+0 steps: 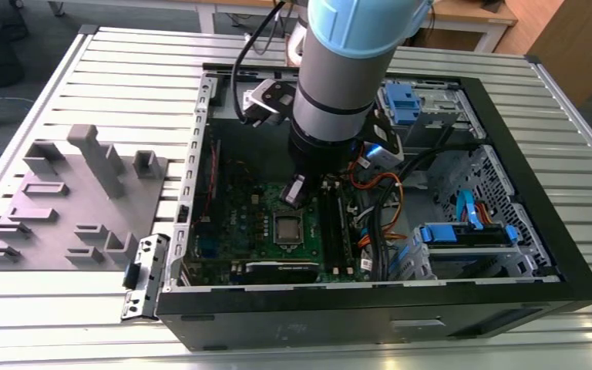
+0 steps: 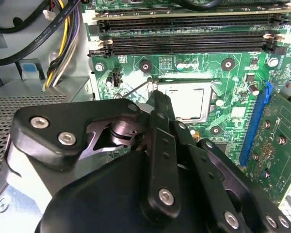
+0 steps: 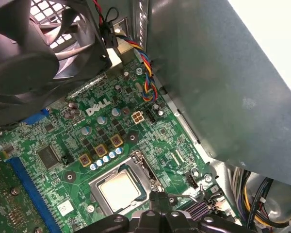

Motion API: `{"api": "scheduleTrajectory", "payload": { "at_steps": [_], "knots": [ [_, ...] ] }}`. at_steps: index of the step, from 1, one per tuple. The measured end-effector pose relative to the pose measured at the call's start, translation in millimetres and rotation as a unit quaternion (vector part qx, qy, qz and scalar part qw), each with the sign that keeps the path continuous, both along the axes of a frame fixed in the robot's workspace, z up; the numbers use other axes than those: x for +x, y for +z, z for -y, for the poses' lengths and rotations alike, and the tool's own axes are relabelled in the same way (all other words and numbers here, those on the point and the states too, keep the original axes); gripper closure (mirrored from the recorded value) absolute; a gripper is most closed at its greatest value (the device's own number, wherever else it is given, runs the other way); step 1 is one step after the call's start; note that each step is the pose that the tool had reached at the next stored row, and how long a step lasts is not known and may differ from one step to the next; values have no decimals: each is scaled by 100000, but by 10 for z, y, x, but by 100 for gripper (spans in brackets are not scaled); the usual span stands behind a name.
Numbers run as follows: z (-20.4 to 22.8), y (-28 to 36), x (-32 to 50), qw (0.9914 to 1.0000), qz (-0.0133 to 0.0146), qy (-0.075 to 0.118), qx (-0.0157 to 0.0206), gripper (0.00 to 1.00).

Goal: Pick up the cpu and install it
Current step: 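Close the cpu cover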

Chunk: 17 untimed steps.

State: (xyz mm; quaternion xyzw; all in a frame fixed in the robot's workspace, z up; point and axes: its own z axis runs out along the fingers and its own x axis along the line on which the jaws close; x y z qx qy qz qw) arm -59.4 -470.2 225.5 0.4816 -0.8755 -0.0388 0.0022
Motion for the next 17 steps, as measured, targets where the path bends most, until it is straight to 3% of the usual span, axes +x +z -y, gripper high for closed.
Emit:
{"api": "scheduleTrajectory", "payload": {
  "at_steps": [6, 11, 17],
  "knots": [
    [1, 0, -9, 100000, 2, 1, -1, 89],
    [12, -3, -99, 100000, 16, 62, 2, 89],
    [57, -6, -143, 100000, 15, 113, 3, 89]
  ]
}}
